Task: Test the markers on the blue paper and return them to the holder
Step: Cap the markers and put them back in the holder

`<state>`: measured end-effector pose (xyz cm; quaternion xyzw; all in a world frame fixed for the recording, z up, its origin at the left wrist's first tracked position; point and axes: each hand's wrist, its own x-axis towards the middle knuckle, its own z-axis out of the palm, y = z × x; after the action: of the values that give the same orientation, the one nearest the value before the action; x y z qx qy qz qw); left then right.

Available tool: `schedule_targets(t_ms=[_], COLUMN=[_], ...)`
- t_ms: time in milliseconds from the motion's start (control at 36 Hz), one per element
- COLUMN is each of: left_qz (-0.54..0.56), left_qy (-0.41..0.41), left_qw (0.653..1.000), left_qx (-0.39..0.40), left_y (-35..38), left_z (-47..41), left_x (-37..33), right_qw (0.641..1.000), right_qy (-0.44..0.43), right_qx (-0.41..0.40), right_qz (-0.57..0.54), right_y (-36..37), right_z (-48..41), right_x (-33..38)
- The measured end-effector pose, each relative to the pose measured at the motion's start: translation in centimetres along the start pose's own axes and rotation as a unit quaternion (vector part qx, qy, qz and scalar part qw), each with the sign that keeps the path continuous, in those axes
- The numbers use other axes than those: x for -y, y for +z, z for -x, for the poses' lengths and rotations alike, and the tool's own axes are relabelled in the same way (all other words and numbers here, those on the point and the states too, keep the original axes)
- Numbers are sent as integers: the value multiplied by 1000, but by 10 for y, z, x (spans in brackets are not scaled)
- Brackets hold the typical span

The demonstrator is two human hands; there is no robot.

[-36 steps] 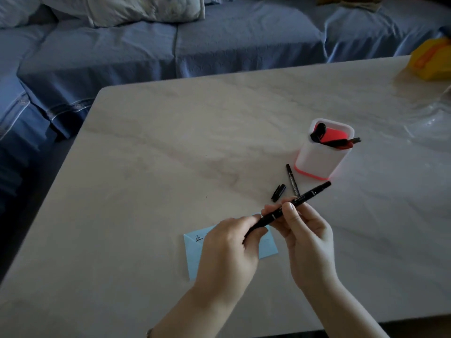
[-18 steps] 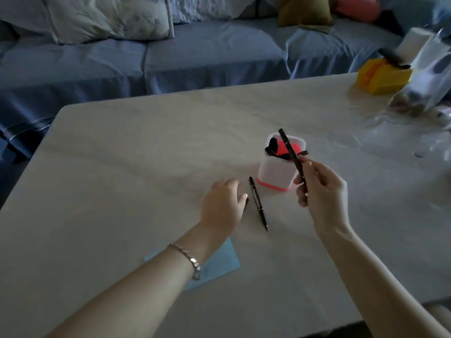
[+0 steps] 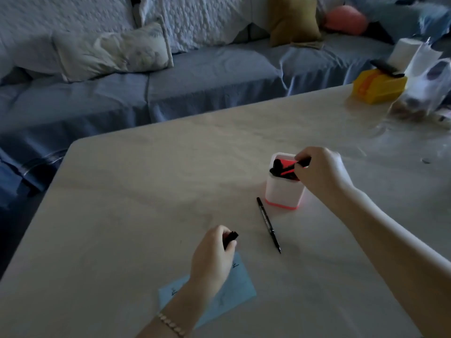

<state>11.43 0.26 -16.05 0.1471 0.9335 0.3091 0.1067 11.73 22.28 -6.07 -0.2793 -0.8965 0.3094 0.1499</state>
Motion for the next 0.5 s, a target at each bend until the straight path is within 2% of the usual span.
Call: schedule_targets(t_ms=[139,194,250,306,361,417,500], left_qz=[58,83,100,118,146,158,168], left_qy=[-4,-6,-5,-4,-7,-2,1], left_qw=[998,996,994,992,989,987,985], left_qx=[-24,-37,-45,-42,-27,-32,-52], left_y=[-18,-23,-27,-31,-36,-39,-45], left_z=[13,17,20,24,27,29,35], left_x=[12,14,13,13,13,15,20], right_qw=[998,993,988,993,998,988,977], right_qy=[1,-38,-78,-81,-32,14,41], right_qx=[-47,-105,-126,-74,45,140,172], right_qz=[-53,-47,-53,-41,6,68,117], right_y=[3,2,6,20,40,61,88], right_z=[14,31,53,71,80,80,71], right_x=[0,1,3,2,-1,-6,-13])
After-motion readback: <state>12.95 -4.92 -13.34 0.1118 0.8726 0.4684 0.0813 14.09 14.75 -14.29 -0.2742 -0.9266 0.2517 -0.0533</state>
